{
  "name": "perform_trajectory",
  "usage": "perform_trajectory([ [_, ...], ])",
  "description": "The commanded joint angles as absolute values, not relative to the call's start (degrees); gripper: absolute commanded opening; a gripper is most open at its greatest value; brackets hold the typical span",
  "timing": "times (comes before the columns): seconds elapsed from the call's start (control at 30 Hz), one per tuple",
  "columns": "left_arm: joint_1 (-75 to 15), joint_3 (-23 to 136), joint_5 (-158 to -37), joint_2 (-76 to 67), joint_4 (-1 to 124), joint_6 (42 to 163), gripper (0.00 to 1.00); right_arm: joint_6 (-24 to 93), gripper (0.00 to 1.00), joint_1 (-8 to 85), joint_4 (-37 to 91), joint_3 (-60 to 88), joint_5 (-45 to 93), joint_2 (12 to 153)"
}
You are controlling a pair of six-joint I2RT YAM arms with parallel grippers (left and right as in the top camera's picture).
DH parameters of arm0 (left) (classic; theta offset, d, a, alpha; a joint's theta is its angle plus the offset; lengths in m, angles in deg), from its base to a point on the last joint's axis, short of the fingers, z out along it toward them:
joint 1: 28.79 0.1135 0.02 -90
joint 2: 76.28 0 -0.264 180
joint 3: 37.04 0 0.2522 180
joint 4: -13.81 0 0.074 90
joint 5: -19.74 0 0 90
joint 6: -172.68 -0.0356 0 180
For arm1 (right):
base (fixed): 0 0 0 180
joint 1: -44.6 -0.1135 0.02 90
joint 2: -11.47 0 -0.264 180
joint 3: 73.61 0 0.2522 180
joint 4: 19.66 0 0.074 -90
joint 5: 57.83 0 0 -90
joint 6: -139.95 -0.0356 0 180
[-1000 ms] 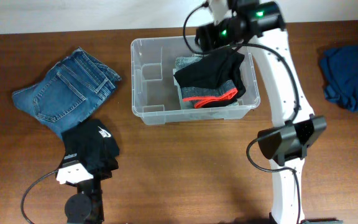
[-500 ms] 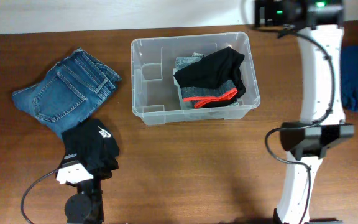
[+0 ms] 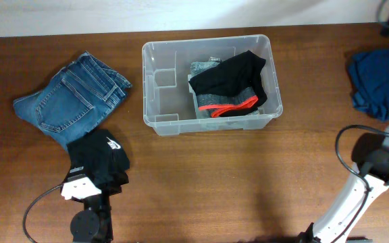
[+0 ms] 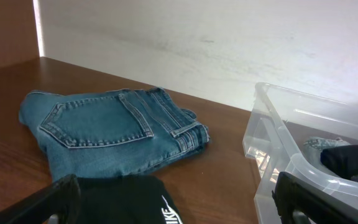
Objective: Pack container
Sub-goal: 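Move the right gripper right over the dark teal garment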
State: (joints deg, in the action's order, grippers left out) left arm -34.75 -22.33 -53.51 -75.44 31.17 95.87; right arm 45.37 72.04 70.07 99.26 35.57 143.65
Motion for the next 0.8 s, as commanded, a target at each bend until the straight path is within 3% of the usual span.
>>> perform_trajectory([
  [0.0, -34.5, -22.7, -53.5, -75.9, 31.0, 95.2, 0.99, 43.4, 0.98, 77.2, 70.4, 97.2, 36.1, 144.7],
  [0.27, -34.5, -22.7, -53.5, -75.9, 31.1, 95.2, 1.0, 45.0, 0.98, 82.8, 65.7, 89.5, 35.9, 148.0],
  [0.77, -34.5, -22.7, -53.5, -75.9, 31.1, 95.2, 0.99, 62.9, 0.98, 83.4, 31.6, 60.5, 33.9, 148.8],
])
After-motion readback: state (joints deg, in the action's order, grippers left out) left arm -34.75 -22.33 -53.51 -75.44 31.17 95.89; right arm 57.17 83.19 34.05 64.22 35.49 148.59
